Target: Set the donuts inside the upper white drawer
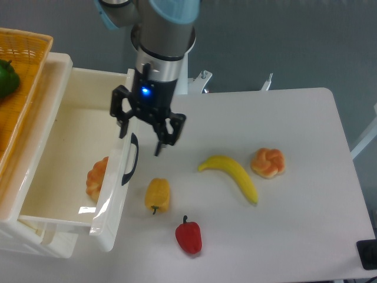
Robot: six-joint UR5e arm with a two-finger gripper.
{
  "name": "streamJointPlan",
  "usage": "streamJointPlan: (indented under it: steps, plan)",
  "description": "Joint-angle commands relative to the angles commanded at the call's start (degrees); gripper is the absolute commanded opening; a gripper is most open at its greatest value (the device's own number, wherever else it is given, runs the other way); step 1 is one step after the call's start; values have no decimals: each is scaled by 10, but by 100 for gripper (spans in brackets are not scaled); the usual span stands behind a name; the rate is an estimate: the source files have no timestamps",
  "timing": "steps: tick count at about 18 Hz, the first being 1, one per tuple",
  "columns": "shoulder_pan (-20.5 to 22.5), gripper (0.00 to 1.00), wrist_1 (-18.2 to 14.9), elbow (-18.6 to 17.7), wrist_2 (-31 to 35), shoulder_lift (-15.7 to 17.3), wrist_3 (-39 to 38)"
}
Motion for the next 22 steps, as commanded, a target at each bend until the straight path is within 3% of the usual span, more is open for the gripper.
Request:
streamJointPlan:
  steps: [6, 12, 19, 22]
  plan:
    - [40, 100, 14, 0, 3, -19, 46]
    - [44, 100, 55, 5, 120, -48, 51]
    - [41, 100, 62, 18, 218, -81, 55]
    - [41, 100, 60, 14, 224, -82, 79]
